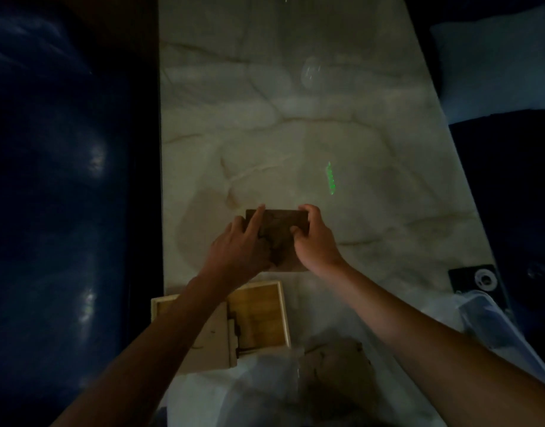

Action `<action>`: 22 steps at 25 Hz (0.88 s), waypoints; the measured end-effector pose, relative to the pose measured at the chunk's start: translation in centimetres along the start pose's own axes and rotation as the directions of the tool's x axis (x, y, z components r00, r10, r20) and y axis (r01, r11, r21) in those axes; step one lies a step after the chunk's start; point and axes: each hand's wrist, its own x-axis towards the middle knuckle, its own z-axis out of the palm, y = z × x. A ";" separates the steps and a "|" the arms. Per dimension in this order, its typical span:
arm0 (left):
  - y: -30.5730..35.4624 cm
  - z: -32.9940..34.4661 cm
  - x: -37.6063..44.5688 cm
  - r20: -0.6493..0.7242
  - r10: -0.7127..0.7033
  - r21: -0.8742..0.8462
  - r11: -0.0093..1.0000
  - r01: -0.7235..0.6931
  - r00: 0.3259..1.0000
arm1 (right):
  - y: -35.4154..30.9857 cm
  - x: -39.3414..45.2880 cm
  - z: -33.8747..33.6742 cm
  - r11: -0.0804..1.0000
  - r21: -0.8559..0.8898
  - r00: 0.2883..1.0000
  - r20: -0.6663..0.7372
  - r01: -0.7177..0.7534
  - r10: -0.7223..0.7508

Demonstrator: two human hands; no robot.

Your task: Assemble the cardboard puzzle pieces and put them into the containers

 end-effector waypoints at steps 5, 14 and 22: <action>2.7 0.4 -4.3 0.058 0.007 -0.061 0.998 -0.004 0.998 | 1.7 -4.2 -1.9 0.998 0.034 0.998 0.025 -0.054 0.053; 6.0 2.1 -11.8 0.102 0.068 -0.037 0.997 -0.065 0.992 | 6.3 -10.7 -3.6 0.990 0.061 0.990 0.057 -0.130 0.127; 7.6 4.7 -15.5 0.102 0.065 -0.092 0.994 -0.056 0.993 | 10.4 -15.9 -5.4 0.970 -0.181 0.985 0.094 0.160 -0.145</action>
